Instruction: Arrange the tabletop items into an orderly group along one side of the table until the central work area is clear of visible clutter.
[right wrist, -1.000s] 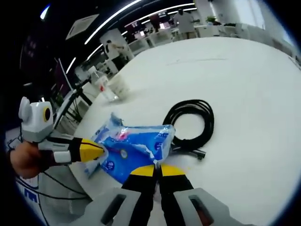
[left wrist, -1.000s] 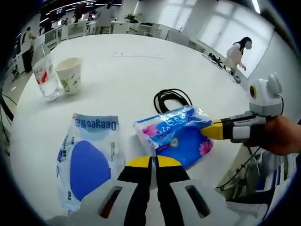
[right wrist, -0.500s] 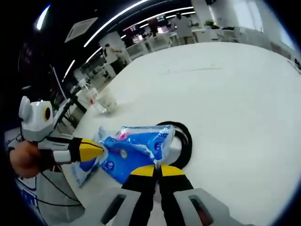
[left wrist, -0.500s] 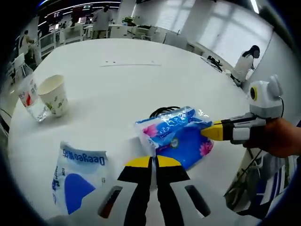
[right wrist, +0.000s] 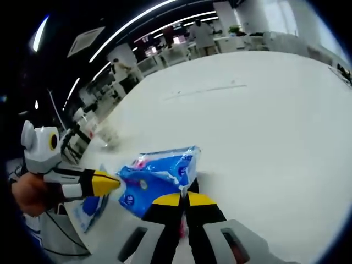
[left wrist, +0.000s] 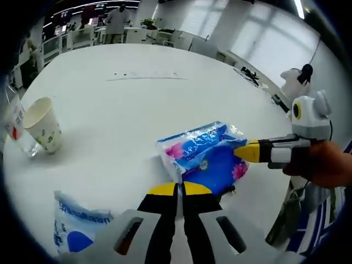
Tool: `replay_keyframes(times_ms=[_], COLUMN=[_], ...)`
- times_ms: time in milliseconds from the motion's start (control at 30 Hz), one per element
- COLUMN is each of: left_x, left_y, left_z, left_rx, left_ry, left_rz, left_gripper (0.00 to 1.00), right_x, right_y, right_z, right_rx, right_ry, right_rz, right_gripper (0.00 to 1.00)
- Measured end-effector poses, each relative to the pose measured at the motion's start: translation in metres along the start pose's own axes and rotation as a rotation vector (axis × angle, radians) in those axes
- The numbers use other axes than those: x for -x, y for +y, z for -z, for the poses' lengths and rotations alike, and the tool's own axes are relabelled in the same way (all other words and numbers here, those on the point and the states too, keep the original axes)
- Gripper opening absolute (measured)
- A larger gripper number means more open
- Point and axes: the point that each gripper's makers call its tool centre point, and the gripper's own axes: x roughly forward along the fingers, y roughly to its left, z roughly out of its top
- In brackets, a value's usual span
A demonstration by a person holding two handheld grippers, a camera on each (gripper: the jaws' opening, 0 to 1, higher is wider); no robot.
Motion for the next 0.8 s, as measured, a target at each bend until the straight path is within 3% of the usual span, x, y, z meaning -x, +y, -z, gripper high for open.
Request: replay_keyframes(times_ms=[33,133,333,433,600,667,800], left_x=[0.003,-0.009,-0.014,-0.032,-0.040,-0.053,-0.050], left_y=[-0.006,0.002,-0.011,0.000,-0.004,0.008,0.002], left_z=[-0.002,-0.008,-0.022,-0.031,-0.054,-0.071,-0.078], left_rx=[0.004,0.012,0.041,0.050,0.046,0.047,0.062], left_ry=[-0.001,-0.006,-0.020,-0.026,-0.045,-0.054,-0.072], left_rz=[0.003,0.009,0.014,0.017,0.021,0.022,0.014], left_gripper=[0.00,0.00,0.00,0.00,0.00,0.00,0.00], right_x=[0.000,-0.005,-0.013,-0.016,-0.021,-0.024,-0.037], right_y=[-0.001,-0.011,-0.022,-0.030,-0.043,-0.046,-0.054], right_z=[-0.001,-0.010,-0.023,-0.028,-0.046,-0.053,-0.067], right_rx=[-0.002,-0.010,-0.022,-0.036,-0.061,-0.066,-0.072], right_ry=[-0.003,-0.015,-0.033,-0.042,-0.068,-0.076,-0.089], right_rz=[0.002,0.013,0.040,0.051,0.070,0.073,0.073], right_gripper=[0.00,0.00,0.00,0.00,0.00,0.00,0.00])
